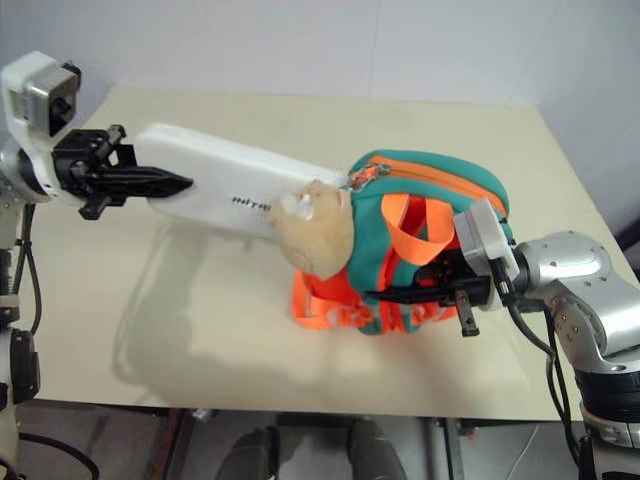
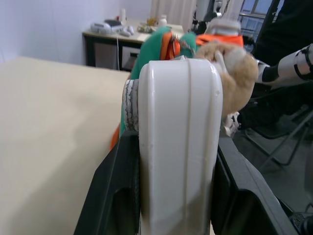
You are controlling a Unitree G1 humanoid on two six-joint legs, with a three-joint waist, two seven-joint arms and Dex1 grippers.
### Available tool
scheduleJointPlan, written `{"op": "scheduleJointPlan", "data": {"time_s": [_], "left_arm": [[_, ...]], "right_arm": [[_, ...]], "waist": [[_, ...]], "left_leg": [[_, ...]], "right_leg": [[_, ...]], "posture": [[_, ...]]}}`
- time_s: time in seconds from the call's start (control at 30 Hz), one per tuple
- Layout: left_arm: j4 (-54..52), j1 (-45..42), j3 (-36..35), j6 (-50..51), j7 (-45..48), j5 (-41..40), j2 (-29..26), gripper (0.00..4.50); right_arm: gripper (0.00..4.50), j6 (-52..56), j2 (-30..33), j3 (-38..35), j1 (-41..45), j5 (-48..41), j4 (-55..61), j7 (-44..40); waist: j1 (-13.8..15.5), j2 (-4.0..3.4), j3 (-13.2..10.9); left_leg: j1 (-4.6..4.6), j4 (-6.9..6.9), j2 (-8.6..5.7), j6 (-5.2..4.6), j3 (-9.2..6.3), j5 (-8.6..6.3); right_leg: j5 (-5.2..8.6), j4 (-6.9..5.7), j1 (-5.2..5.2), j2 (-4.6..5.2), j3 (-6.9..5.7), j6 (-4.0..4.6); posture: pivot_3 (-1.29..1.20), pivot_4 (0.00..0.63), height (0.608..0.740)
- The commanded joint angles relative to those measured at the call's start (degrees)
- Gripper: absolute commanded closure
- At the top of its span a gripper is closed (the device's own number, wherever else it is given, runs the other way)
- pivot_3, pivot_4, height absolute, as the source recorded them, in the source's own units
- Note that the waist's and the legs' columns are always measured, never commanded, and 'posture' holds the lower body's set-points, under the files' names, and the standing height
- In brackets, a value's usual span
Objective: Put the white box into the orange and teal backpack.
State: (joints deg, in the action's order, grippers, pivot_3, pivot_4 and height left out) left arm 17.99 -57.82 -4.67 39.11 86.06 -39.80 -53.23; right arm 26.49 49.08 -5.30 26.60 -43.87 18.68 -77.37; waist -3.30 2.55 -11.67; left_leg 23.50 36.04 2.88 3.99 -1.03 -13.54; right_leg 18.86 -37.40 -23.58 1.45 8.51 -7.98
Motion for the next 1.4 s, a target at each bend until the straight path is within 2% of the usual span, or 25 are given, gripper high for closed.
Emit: {"op": "scheduleJointPlan", "data": {"time_s": [0.03,0.3,0.53,0.7,1.0,1.17,1.27,1.33,1.4], "left_arm": [[-4.71,0.09,-2.57,1.12,5.71,-3.73,-1.34,3.18],[-8.55,1.39,3.44,-7.65,4.22,3.56,0.87,3.2],[-10.15,-1.49,6.9,-9.46,-1.8,8.3,5.07,3.2],[-11.2,-2.24,6.03,-6.75,-8.81,7.32,12.84,3.2],[-14.37,0.58,9.72,-2.01,-17.67,7.99,24.54,3.2],[-14.68,0.62,11.04,-0.23,-19.15,8.85,26.31,3.2],[-14.81,-1.02,12.98,1.79,-18.75,10.4,24.87,3.2],[-15.25,-2.04,13.76,4.8,-18.49,10.42,23.48,2.48],[-16.2,-2.36,13.86,6.53,-17.8,9.65,22.58,1.96]], "right_arm": [[4.48,-1.3,-0.25,-1.17,1.49,0.24,-0.13,0.16],[4.48,-1.65,-1.34,-0.14,3.03,1.35,-1.32,-0.08],[4.48,-1.42,-1.74,-0.27,2.86,1.84,-1.09,0.11],[4.48,-1.41,-2.13,-0.08,2.75,2.27,-0.93,0.57],[4.48,-1.39,-3.06,0.32,3.03,2.47,-0.79,0.91],[4.48,-1.2,-3.3,0.22,3.01,2.57,-0.59,1.33],[4.48,-1.08,-3.42,0.24,2.86,2.56,-0.23,1.71],[4.48,-1.07,-3.51,0.28,2.88,2.6,-0.21,1.92],[4.48,-1.07,-3.59,0.35,2.94,2.65,-0.23,2.07]], "waist": [[0.03,0.0,0.0],[0.13,-0.01,0.0],[0.12,-0.01,0.0],[0.25,-0.01,0.0],[0.22,-0.01,0.0],[0.06,-0.01,0.0],[0.12,-0.01,0.0],[0.15,-0.01,0.0],[0.14,-0.01,0.0]], "left_leg": [[-0.01,0.0,0.0,0.0,0.0,0.0],[-0.03,0.0,0.0,0.0,0.01,0.0],[-0.02,0.0,0.0,0.0,0.01,0.0],[-0.03,0.08,0.0,0.0,0.0,0.0],[-0.05,0.1,-0.02,0.0,0.01,0.0],[-0.08,0.12,-0.04,0.0,0.02,0.0],[-0.09,0.1,-0.04,0.0,0.02,0.01],[-0.08,0.11,-0.04,0.0,0.02,0.01],[-0.07,0.1,-0.05,0.0,0.02,0.0]], "right_leg": [[0.0,-0.01,0.0,0.0,0.0,0.0],[0.01,-0.01,0.02,0.0,0.01,0.01],[0.01,0.0,0.01,-0.01,0.02,0.01],[0.0,-0.03,0.05,-0.01,0.03,-0.01],[-0.03,-0.05,0.06,-0.02,0.08,-0.06],[-0.06,-0.06,0.08,-0.03,0.14,-0.1],[-0.05,-0.07,0.08,-0.04,0.14,-0.1],[-0.05,-0.05,0.08,-0.04,0.15,-0.1],[-0.05,-0.04,0.08,-0.04,0.16,-0.1]], "posture": [[0.0,0.15,0.74],[0.0,0.15,0.74],[0.0,0.15,0.74],[0.0,0.15,0.74],[0.0,0.15,0.74],[0.0,0.15,0.74],[0.0,0.15,0.74],[0.0,0.15,0.74],[0.0,0.15,0.74]]}}
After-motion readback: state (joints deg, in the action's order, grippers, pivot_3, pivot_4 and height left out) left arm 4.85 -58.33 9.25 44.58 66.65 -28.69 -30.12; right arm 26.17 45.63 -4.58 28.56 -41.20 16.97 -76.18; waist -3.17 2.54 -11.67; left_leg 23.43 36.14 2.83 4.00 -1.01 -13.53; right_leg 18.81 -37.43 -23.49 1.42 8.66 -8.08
